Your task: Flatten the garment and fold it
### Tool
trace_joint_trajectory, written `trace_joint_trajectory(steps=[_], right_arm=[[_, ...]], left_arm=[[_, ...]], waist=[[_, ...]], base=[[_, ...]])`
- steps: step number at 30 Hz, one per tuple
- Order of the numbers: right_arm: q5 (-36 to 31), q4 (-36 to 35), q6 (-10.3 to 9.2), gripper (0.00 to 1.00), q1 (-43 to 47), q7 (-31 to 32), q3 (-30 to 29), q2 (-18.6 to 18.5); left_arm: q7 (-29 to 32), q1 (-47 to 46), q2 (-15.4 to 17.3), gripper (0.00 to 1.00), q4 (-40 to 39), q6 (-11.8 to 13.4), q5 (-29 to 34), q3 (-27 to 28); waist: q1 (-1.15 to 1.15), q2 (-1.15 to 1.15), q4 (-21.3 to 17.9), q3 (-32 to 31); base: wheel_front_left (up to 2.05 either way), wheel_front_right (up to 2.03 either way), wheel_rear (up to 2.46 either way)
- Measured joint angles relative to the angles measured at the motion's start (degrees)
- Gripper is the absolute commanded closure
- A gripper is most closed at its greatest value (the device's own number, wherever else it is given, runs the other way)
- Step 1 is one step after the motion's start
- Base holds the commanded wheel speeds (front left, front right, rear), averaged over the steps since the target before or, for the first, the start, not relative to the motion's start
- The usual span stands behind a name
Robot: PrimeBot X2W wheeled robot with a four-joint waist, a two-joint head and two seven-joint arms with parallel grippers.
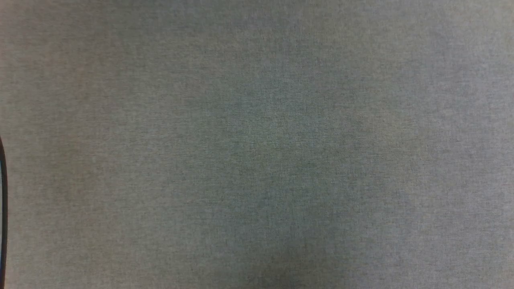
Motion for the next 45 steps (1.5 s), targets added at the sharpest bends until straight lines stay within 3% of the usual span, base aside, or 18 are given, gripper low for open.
trace_joint_trajectory(steps=[4, 15, 19, 27, 29, 31, 45], right_arm=[[0.3, 3.5, 0.00, 1.00, 3.7, -2.6, 0.4, 0.7], [11.8, 7.1, 0.00, 1.00, 31.2, -2.9, 4.9, 0.2], [16.8, 3.5, 0.01, 1.00, 43.1, -1.6, 5.2, -0.7], [21.5, -5.8, -0.01, 1.00, 65.3, 2.7, 0.6, -0.7], [21.5, -7.6, -0.01, 1.00, 69.9, 3.8, -0.5, -0.1], [21.0, -9.9, -0.01, 1.00, 77.8, 5.4, -2.5, 0.8], [17.1, -18.1, -0.01, 1.00, 96.0, 10.6, -11.7, 11.3]], left_arm=[[-0.7, 3.9, 0.1, 1.00, 4.7, -2.2, 0.1, -1.2], [5.8, 31.0, 3.9, 1.00, 12.4, -7.3, 1.6, -9.9], [10.7, 42.8, 5.4, 1.00, 11.2, -8.5, -0.8, -13.3], [22.0, 64.7, 8.5, 1.00, 0.2, -8.9, -7.3, -19.2], [23.6, 68.4, 9.0, 1.00, -2.4, -8.1, -7.8, -20.1], [25.4, 75.0, 9.8, 1.00, -7.3, -5.3, -8.4, -20.9], [25.0, 92.4, 12.6, 1.00, -19.2, 6.1, -6.2, -22.3]], waist=[[0.00, 0.00, -0.3, 0.4], [-0.01, 0.00, 0.6, -5.9], [-0.02, 0.00, 1.2, -9.6], [-0.02, 0.00, 2.3, -16.8], [-0.02, 0.00, 2.6, -18.2], [-0.02, 0.00, 3.2, -20.4], [-0.02, 0.00, 3.6, -22.8]], base=[[0.00, 0.00, 0.00], [0.00, 0.00, 0.00], [0.00, 0.00, 0.00], [0.00, 0.00, 0.00], [0.00, 0.00, 0.00], [0.00, 0.00, 0.00], [0.00, 0.00, 0.00]])
